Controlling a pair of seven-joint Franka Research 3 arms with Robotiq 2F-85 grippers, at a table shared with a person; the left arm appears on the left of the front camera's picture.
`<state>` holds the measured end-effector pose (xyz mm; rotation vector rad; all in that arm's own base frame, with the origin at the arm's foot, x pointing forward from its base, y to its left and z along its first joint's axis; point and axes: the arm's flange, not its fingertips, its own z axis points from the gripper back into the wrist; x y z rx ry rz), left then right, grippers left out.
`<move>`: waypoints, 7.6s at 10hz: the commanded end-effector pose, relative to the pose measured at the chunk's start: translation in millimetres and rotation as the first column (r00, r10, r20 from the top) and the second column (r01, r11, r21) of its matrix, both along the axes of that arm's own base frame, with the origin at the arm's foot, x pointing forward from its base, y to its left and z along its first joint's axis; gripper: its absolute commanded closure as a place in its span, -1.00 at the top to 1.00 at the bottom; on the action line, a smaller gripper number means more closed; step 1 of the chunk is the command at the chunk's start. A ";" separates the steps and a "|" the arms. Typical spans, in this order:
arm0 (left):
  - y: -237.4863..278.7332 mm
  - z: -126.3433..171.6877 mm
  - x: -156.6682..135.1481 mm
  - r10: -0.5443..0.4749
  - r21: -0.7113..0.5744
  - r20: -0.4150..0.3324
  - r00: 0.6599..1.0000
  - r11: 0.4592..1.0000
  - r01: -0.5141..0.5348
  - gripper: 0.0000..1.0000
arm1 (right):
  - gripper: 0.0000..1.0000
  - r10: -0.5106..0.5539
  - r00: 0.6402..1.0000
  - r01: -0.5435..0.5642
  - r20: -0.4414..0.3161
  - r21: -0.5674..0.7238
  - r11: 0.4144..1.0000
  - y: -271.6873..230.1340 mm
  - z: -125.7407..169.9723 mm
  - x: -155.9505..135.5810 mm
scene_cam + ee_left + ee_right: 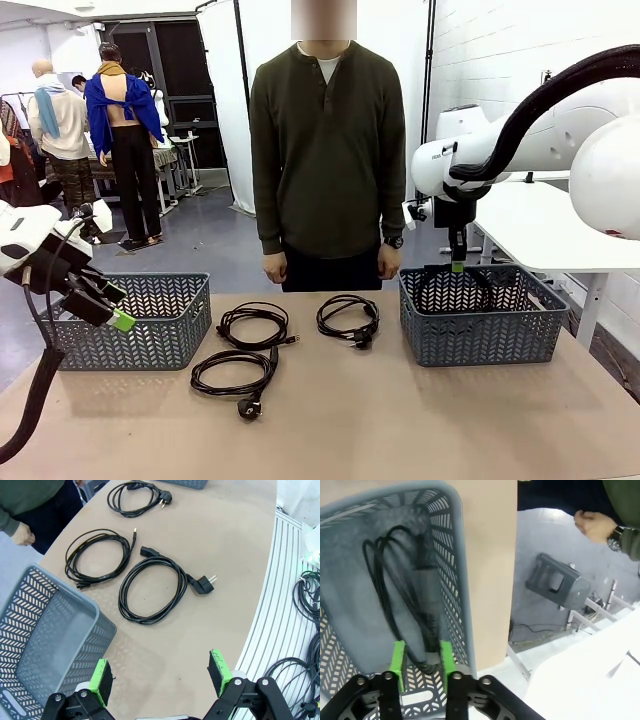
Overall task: Organize the cables according to human instructions.
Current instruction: Pick up a bundle of cables and place it in the basket indicated by the human.
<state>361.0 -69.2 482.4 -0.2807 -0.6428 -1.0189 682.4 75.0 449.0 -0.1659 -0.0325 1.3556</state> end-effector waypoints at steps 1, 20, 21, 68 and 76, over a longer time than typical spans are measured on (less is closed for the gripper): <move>2.6 -1.7 2.5 -0.021 -0.016 0.002 1.000 1.000 0.021 1.00 | 0.59 0.023 0.999 -0.022 -0.030 0.034 0.999 -1.9 2.9 11.2; 2.6 -1.7 2.5 -0.021 -0.016 0.002 1.000 1.000 0.021 1.00 | 1.00 -0.139 0.990 0.140 -0.018 0.066 0.988 5.3 48.2 -16.2; 2.6 -1.7 2.5 -0.021 -0.016 0.002 1.000 1.000 0.021 1.00 | 1.00 -0.170 0.985 0.171 -0.016 0.103 0.980 5.6 52.5 -31.1; 2.6 -1.7 2.5 -0.021 -0.016 0.002 1.000 1.000 0.021 1.00 | 1.00 0.058 0.998 -0.029 -0.034 0.561 0.827 -2.9 37.7 -197.3; 2.6 -1.7 2.5 -0.021 -0.016 0.002 1.000 1.000 0.021 1.00 | 1.00 0.046 0.998 -0.018 -0.037 0.546 0.838 3.2 39.4 -192.2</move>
